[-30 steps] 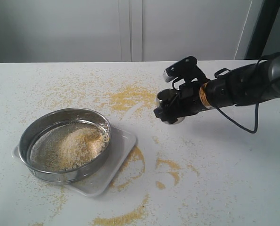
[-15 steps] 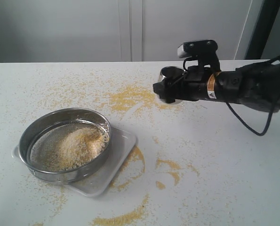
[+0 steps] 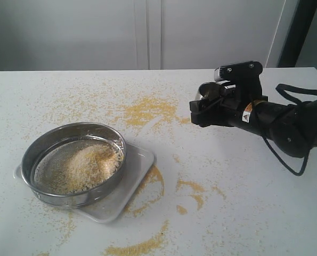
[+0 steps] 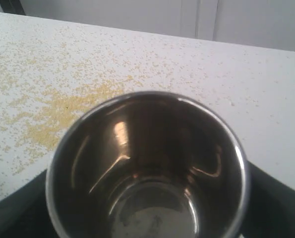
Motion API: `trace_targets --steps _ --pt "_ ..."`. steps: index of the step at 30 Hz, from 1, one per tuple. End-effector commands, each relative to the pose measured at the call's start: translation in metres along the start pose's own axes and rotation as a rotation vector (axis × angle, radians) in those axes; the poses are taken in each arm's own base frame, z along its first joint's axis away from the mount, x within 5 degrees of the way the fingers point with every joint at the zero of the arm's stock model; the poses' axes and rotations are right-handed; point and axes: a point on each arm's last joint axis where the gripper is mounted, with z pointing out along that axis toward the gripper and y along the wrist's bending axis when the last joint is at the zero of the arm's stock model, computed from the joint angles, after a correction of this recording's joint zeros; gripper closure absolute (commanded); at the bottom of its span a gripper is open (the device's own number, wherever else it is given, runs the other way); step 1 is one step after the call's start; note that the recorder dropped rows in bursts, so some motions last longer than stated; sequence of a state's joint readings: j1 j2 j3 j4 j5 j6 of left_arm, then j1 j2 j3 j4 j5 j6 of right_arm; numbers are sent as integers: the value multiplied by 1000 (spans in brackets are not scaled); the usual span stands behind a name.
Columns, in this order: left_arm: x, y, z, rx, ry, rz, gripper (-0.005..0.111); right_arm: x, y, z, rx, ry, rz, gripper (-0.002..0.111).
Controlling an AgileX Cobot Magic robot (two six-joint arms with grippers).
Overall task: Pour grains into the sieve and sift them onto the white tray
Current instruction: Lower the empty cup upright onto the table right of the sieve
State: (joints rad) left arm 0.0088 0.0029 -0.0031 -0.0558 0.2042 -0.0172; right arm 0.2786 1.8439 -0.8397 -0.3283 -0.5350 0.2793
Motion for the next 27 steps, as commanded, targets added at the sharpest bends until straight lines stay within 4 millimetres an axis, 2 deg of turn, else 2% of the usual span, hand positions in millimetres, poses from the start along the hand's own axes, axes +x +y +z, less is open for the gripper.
trace_targets --steps 1,6,17,27 --pt "1 0 0 1 -2 -8 107 8 -1 5 -1 5 1 108" --pt "1 0 0 1 -2 -8 107 19 -2 11 -4 33 6 108" --pt "1 0 0 1 -2 -8 107 34 -1 20 -31 45 -108 108" --pt "1 0 0 1 -2 -8 107 51 -3 39 -37 73 -99 108"
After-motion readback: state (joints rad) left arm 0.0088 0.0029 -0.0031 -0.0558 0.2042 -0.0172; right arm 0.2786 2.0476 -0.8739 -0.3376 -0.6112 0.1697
